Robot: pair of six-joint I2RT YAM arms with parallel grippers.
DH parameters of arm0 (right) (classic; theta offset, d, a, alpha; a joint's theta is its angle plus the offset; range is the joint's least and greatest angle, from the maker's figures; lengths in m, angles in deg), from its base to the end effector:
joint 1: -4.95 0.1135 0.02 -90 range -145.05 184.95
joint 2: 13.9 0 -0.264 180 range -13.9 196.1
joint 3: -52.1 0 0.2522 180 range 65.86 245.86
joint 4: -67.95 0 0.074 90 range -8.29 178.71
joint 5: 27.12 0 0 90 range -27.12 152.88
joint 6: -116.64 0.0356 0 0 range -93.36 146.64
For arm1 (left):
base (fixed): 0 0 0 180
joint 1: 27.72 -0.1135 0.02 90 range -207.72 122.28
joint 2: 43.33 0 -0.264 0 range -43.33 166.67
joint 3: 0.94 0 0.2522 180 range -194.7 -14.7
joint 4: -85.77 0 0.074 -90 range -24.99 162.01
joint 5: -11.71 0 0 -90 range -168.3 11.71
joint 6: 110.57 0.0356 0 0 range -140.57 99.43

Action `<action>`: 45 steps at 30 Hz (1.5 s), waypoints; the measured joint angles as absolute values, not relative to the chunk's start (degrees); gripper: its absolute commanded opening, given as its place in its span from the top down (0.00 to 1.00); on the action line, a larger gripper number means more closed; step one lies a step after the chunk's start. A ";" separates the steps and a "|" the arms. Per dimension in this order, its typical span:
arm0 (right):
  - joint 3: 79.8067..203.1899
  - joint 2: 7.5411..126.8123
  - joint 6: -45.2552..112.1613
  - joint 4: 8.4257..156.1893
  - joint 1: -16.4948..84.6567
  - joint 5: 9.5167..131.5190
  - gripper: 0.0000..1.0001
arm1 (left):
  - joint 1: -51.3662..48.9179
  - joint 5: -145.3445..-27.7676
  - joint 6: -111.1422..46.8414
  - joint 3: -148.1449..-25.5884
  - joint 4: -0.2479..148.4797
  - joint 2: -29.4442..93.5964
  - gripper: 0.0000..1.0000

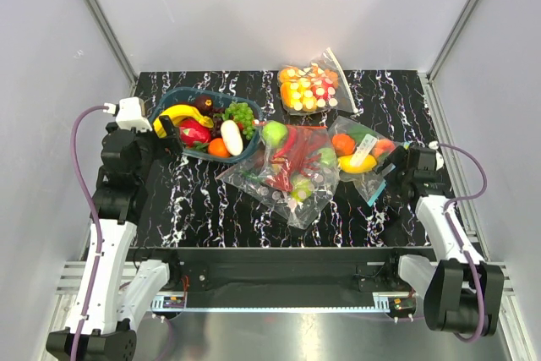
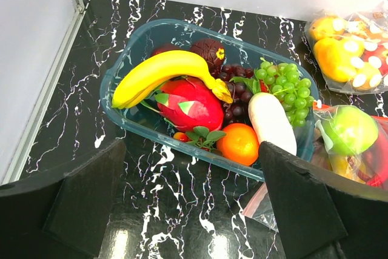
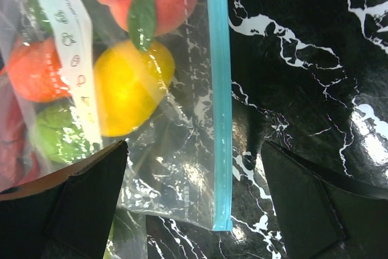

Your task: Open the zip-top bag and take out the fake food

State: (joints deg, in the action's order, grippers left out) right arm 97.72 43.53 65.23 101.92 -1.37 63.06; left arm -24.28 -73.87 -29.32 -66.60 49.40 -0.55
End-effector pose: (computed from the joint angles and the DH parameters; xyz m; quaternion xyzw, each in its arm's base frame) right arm 0.2000 -0.0220 0.2058 0.3533 0.8564 0.1060 0.3612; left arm 0.1649 -0.0072 0.3653 -0.0602 0.7827 -0.0356 0.6184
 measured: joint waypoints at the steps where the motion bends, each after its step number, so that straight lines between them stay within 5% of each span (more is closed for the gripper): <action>1: 97.33 44.29 65.40 101.31 -1.46 63.39 0.00 | -24.28 -73.91 -29.22 -66.60 49.40 -0.55 0.01; 10: 94.73 49.19 66.30 94.82 -1.77 65.40 0.01 | -24.28 -75.05 -28.73 -66.60 49.40 -0.55 0.01; 14: 93.44 51.35 66.76 89.05 -1.88 67.81 0.13 | -24.28 -75.49 -28.34 -66.60 49.40 -0.50 0.01; 18: 91.78 52.77 67.02 83.38 -1.92 70.36 0.34 | -24.28 -75.79 -28.01 -66.49 49.47 -0.48 0.01; 19: 91.64 53.08 67.00 82.34 -1.94 70.93 0.50 | -24.28 -75.90 -27.95 -66.33 49.55 -0.48 0.01; 22: 91.67 53.58 66.78 79.78 -1.96 72.07 0.72 | -24.28 -76.21 -27.86 -65.88 49.55 -0.46 0.01; 27: 92.87 52.95 65.66 80.08 -1.96 72.13 0.98 | -24.28 -76.64 -27.47 -65.68 49.53 -0.46 0.01; 39: 111.77 39.20 56.42 91.95 -1.96 69.49 1.00 | -22.75 -82.24 -26.20 -64.98 50.76 -0.48 0.01; 45: 125.00 39.02 52.35 96.35 -2.09 78.43 1.00 | -22.73 -84.64 -26.13 -64.80 51.17 -0.65 0.01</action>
State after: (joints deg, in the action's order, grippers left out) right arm 125.00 39.02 52.35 96.35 -2.09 78.43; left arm -22.73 -84.64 -26.13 -64.80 51.17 -0.65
